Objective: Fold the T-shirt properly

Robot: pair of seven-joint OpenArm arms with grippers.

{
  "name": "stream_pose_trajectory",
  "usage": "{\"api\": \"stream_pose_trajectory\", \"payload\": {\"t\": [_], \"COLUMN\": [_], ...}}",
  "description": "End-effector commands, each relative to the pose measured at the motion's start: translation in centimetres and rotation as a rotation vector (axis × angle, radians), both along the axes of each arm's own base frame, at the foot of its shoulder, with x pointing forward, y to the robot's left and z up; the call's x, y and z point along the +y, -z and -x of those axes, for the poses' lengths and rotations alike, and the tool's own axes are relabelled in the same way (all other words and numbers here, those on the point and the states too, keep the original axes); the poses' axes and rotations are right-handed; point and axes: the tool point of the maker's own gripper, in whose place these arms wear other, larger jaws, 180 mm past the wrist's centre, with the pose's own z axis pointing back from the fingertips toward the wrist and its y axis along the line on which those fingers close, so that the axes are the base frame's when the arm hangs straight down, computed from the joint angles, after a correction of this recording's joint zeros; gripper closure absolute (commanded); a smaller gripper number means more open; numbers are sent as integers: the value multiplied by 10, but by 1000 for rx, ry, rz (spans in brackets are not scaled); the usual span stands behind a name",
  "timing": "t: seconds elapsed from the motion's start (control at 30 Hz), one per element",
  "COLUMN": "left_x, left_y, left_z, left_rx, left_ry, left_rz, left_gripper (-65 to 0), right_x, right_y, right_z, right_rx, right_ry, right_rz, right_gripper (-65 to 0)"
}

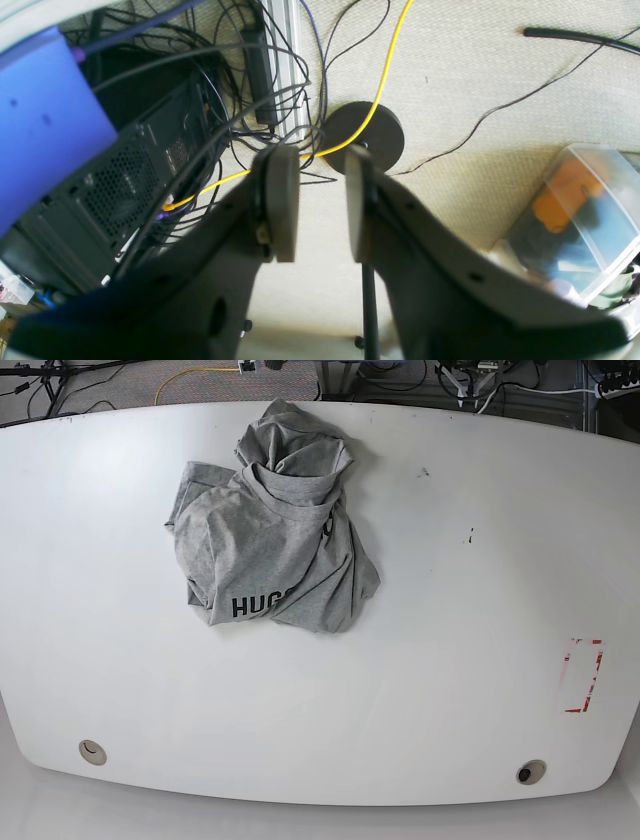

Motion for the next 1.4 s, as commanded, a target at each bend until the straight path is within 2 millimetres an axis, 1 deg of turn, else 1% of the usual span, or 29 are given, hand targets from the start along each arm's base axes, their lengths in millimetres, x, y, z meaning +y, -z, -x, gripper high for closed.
{"api": "stream_pose_trajectory", "payload": {"t": [0.0, 0.3, 0.5, 0.63, 0.7, 0.83, 0.97, 1.03, 1.37], "left_x": [3, 3, 5, 5, 5, 5, 5, 5, 5], "left_y": [-1, -1, -1, -1, -1, -1, -1, -1, -1], "left_z": [1, 0, -4, -5, -3, -4, -4, -3, -5], "left_rx": [-4, -11, -18, -22, -18, -20, -19, -14, -16], "left_ry": [4, 4, 6, 7, 3, 6, 4, 5, 6], "left_rz": [-6, -6, -11, -11, -9, -9, -10, -7, -6], "left_gripper": [-271, -271, -273, -273, -275, -276, -275, -276, -277], "right_x": [-3, -5, -6, -9, -13, -15, -15, -12, -10], "right_y": [-1, -1, 0, 0, 0, 0, 0, 0, 0], "right_z": [10, 8, -1, -11, -20, -28, -28, -12, -9], "right_rx": [18, 11, -12, -39, -64, -86, -84, -41, -31], "right_ry": [3, 1, 2, 1, -4, -5, -4, -6, -8], "right_rz": [6, 11, 14, 22, 32, 37, 36, 29, 24], "right_gripper": [-150, -149, -150, -150, -151, -151, -151, -151, -151]}}
